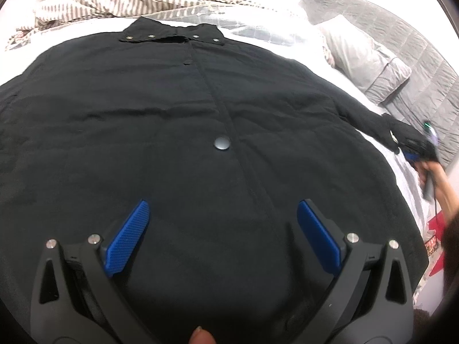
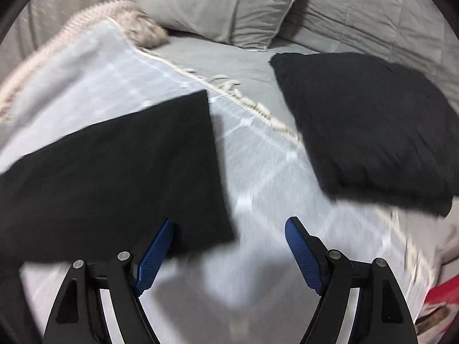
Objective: Fold large clothes
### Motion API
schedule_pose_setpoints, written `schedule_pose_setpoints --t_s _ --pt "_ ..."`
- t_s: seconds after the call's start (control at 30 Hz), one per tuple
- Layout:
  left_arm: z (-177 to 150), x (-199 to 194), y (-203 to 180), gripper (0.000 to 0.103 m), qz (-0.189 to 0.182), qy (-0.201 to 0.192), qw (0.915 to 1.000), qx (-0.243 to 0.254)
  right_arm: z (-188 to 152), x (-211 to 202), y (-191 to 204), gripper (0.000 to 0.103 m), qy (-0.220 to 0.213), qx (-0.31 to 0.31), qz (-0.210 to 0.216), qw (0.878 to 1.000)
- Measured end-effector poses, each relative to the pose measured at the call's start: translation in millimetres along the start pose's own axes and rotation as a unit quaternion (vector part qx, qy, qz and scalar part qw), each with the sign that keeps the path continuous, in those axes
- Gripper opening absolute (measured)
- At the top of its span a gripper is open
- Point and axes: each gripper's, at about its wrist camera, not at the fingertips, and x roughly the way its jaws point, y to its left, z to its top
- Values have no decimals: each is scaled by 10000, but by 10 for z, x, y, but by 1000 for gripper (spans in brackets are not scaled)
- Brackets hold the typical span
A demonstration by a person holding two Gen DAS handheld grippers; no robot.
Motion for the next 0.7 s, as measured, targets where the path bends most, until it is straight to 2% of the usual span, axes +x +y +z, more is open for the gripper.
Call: schedule_pose_setpoints --t_s 0.07,0.1,0.17,0.23,0.3,0.4,0.47,0.57,0.6,0.67,0.7 --pt "26 -141 50 103 105 42 9999 -84 -332 -279 44 82 23 -169 630 9979" --pt "48 -238 106 103 197 89 9996 -156 -547 -438 75 82 88 -278 1111 9934" --pt "79 -414 235 103 286 129 9991 -277 -807 -610 148 82 236 -406 1683 9846" --pt "82 -678 439 103 443 138 9979 -445 -1123 -806 212 82 422 -548 2352 9695" --pt "30 -906 612 103 533 128 9973 -493 -1412 -963 251 82 605 -612 2830 9553" --pt "-127 -1294 971 103 808 132 9949 -592 -1745 -1141 279 82 879 -513 3370 9360" --pt "-291 -1542 1274 103 922 188 9915 -894 -1815 -1100 224 82 1070 -293 3735 9210" --pt "-548 -1795 1654 102 798 245 9875 -1341 -2149 -1125 159 81 1455 137 4356 8882" --pt "-669 -1854 1774 101 778 281 9857 -1470 -2233 -1096 150 78 1530 192 4499 8797" --pt "-919 -1906 1969 98 746 410 9818 -1697 -2343 -1087 159 70 1556 160 4614 8733" --pt "-1021 -1898 2030 94 681 488 9804 -1782 -2401 -1093 156 64 1583 146 4660 8704"
